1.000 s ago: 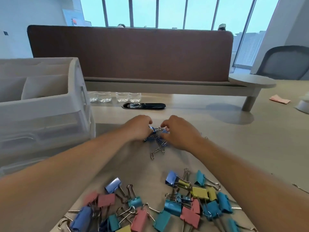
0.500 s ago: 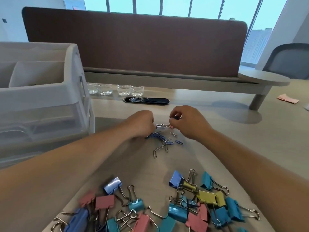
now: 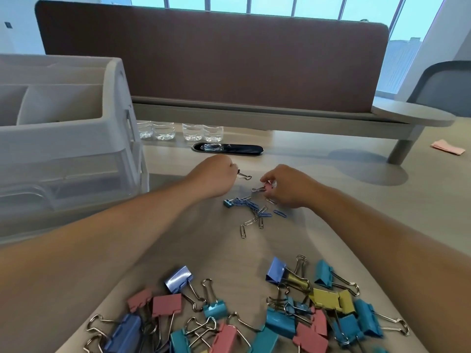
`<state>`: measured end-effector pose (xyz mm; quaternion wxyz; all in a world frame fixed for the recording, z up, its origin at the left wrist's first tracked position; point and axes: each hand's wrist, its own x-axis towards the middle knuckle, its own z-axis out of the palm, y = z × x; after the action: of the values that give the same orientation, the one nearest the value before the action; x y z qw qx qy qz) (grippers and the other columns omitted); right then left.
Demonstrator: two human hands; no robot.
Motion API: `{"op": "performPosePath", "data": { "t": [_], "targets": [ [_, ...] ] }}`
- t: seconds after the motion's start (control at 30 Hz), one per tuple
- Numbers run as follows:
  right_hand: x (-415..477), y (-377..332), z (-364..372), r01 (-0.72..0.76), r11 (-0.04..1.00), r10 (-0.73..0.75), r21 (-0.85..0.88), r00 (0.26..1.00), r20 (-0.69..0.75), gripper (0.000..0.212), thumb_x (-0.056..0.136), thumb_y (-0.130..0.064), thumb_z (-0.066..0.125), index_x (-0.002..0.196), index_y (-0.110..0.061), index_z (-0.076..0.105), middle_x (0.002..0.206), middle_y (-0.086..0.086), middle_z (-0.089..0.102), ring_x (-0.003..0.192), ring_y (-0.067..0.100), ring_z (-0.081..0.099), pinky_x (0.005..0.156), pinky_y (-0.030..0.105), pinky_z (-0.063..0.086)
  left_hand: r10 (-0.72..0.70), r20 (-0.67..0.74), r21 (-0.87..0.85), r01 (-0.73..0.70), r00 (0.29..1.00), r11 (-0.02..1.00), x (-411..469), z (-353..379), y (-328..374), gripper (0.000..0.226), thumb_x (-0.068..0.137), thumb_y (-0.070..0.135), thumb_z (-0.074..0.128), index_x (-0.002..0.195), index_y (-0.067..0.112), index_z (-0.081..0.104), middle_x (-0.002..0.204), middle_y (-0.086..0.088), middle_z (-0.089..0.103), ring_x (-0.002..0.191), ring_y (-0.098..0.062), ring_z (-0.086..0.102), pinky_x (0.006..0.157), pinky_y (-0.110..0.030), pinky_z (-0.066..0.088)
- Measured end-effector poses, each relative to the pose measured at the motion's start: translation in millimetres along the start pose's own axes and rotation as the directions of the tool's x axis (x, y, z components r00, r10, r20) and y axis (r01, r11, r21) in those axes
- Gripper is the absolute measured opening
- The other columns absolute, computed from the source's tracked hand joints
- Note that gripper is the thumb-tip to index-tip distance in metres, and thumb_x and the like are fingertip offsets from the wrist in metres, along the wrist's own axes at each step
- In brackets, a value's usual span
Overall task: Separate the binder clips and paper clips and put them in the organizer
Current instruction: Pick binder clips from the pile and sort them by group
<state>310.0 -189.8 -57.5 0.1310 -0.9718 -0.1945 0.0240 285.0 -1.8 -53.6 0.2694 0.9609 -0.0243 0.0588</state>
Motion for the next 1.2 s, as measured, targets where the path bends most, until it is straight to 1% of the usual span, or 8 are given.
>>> {"op": "performPosePath", "data": {
  "t": [0.13,0.23,0.4,0.53,0.7,0.87,1.0,1.2],
  "targets": [
    [-2.0,1.9,-2.8,-0.017,0.999,0.016,-0.037,1.000,-0.014,0.019,0.093,-0.023,0.062,0.106,-0.013,0.071,0.109,0.005,0.068,0.093,0.019,0.059,0.076,0.027,0.042,0.004,-0.002,-0.036,-0.004,1.000,0.999,-3.4,-3.3,3.4,0.028,0.098,0.020,0.038,0.072,0.009,0.042,0.067,-0.013,0.038,0.059,-0.024,0.034,0.055,-0.033,0.026],
    [-6.7,0.4,-5.3,-0.076,0.997,0.077,0.019,0.996,-0.038,0.028,0.099,-0.029,0.056,0.101,-0.005,0.070,0.100,0.013,0.069,0.090,0.026,0.062,0.077,0.035,0.049,0.003,0.010,-0.053,-0.002,1.000,0.999,-7.9,-7.3,8.1,0.030,0.098,0.018,0.038,0.073,0.005,0.050,0.070,-0.015,0.041,0.060,-0.024,0.036,0.055,-0.033,0.026],
    [-29.5,-1.6,-18.6,-0.173,0.890,0.259,0.422,0.953,-0.155,0.035,0.094,-0.027,0.054,0.074,-0.001,0.067,0.073,0.017,0.062,0.062,0.021,0.047,0.059,0.030,0.039,0.035,0.017,-0.042,-0.034,0.999,0.999,-22.1,-11.4,20.5,0.031,0.097,0.022,0.043,0.076,0.005,0.059,0.069,-0.014,0.048,0.061,-0.023,0.040,0.056,-0.031,0.030],
    [-60.4,3.3,-31.9,-0.246,0.701,0.334,0.669,0.942,-0.005,0.029,0.098,-0.020,0.050,0.078,-0.006,0.066,0.068,0.007,0.064,0.055,0.016,0.047,0.053,0.026,0.037,0.070,0.033,-0.061,-0.068,0.997,0.996,-38.0,-11.5,34.8,0.025,0.095,0.023,0.046,0.079,0.013,0.063,0.066,-0.006,0.060,0.060,-0.025,0.052,0.056,-0.031,0.041],
    [-102.6,17.8,-33.8,-0.243,0.811,0.263,0.532,0.964,0.040,0.027,0.099,-0.021,0.050,0.082,-0.010,0.067,0.068,-0.001,0.063,0.054,0.008,0.053,0.052,0.021,0.042,0.111,0.061,-0.065,-0.107,0.992,0.992,-65.3,0.5,57.5,0.033,0.094,0.025,0.052,0.089,-0.002,0.071,0.080,-0.013,0.071,0.067,-0.028,0.062,0.062,-0.031,0.047],
    [-140.6,16.6,-30.0,-0.188,0.966,0.178,0.176,0.982,0.069,0.029,0.097,-0.026,0.054,0.079,-0.010,0.070,0.080,0.004,0.071,0.065,0.011,0.056,0.066,0.028,0.048,0.160,0.175,0.000,-0.163,0.971,0.987,-95.9,18.3,74.8,0.036,0.097,0.027,0.053,0.068,0.009,0.064,0.064,-0.001,0.061,0.059,-0.019,0.057,0.053,-0.026,0.039],
    [-163.7,13.4,-29.4,-0.193,0.974,0.183,0.119,0.979,0.088,0.027,0.097,-0.031,0.055,0.092,-0.012,0.073,0.091,0.003,0.070,0.077,0.015,0.060,0.075,0.035,0.051,0.175,0.240,0.084,-0.200,0.955,0.976,-117.1,27.1,85.7,0.022,0.094,0.034,0.056,0.100,0.020,0.071,0.099,0.006,0.068,0.084,-0.012,0.061,0.070,-0.028,0.048],
    [-182.1,12.9,-36.9,-0.181,0.966,0.181,0.183,0.983,0.018,0.031,0.093,-0.007,0.047,0.111,-0.017,0.070,0.110,-0.006,0.065,0.095,0.013,0.062,0.080,0.026,0.052,0.214,0.260,0.155,-0.259,0.942,0.953,-138.9,25.4,102.2,0.035,0.101,0.039,0.045,0.075,0.020,0.058,0.064,0.008,0.050,0.057,-0.004,0.044,0.051,-0.023,0.030]
  ]
}}
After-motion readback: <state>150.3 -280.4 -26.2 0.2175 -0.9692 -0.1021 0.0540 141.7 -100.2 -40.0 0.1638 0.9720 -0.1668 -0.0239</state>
